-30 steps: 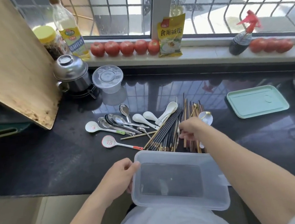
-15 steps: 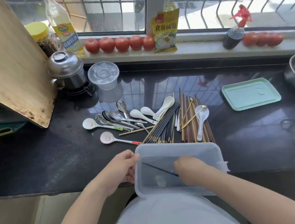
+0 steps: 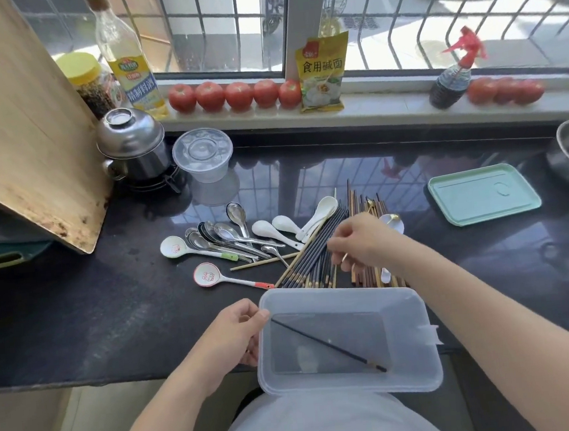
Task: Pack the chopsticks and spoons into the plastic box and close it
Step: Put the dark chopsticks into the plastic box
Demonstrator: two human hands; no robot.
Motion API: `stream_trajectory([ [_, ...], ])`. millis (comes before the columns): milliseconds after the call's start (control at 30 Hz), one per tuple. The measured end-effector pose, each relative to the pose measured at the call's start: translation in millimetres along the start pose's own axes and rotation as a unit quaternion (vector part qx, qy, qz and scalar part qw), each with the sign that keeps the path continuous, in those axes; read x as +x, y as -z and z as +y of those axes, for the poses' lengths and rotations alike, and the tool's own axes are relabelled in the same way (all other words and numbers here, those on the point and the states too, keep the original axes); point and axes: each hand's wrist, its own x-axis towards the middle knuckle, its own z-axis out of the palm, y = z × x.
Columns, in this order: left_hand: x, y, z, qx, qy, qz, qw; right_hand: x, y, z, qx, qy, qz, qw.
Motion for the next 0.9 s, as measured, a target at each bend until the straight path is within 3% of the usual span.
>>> stream_trajectory([
  [67, 0, -2, -1, -0.004, 0.001, 0.010, 1.000, 47, -9, 16, -0.008, -0.075, 0.043, 0.996],
  [167, -1, -5, 0, -0.023, 0.013, 0.018, 0.999, 84, -33, 34, -0.029, -0.146, 0.047, 0.988],
  [267, -1, -5, 2, -0.031, 0.022, 0.014, 0.999, 98, -47, 45, -0.095, -0.191, 0.092, 0.973],
  [400, 0, -3, 4, -0.030, 0.029, 0.012, 0.999, 113, -51, 54, -0.099, -0.191, 0.125, 0.968],
  [500, 0, -2, 5, -0.030, 0.033, 0.012, 0.999, 118, -48, 57, -0.035, -0.189, 0.138, 0.972],
  [600, -1, -3, 7, -0.028, 0.031, 0.007, 0.999, 112, -25, 57, 0.121, -0.183, 0.134, 0.967],
  [700, -2, -3, 7, -0.039, 0.027, -0.001, 0.999, 71, 15, 43, 0.212, -0.103, 0.175, 0.956],
  [800, -2, -3, 7, -0.053, 0.028, -0.013, 0.998, -6, 27, 30, 0.079, 0.158, 0.253, 0.951],
  [833, -2, -3, 8, -0.054, 0.028, -0.015, 0.998, -30, 20, 29, 0.021, 0.229, 0.208, 0.951],
  [900, 0, 0, 9, -0.051, 0.028, -0.024, 0.998, -63, -4, 39, -0.185, 0.265, 0.062, 0.944],
])
